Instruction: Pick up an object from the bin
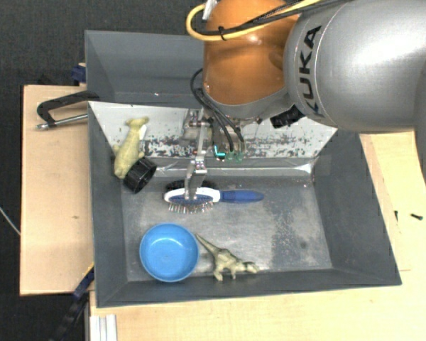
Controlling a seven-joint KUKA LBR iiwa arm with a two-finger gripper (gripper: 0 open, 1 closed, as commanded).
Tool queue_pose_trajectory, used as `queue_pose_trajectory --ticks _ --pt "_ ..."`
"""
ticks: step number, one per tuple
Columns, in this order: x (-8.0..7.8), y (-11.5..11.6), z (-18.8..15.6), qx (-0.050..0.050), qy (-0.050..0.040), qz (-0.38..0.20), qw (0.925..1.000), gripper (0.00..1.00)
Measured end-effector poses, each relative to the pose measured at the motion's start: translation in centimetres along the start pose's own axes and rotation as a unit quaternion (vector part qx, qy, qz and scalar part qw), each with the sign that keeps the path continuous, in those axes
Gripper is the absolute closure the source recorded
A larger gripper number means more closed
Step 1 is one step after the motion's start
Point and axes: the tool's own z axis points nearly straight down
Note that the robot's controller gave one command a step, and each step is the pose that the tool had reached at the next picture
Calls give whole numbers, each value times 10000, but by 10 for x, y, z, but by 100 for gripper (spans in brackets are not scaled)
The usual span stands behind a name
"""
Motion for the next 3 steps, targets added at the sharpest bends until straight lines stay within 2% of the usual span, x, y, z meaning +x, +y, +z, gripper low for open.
queue_pose_trajectory --ticks 1,2,3 --pt "41 24 146 8 5 -521 9986 0" --pt "38 24 141 -8 -42 -506 9987 100" --pt "35 18 -13 -16 -115 -729 9973 100"
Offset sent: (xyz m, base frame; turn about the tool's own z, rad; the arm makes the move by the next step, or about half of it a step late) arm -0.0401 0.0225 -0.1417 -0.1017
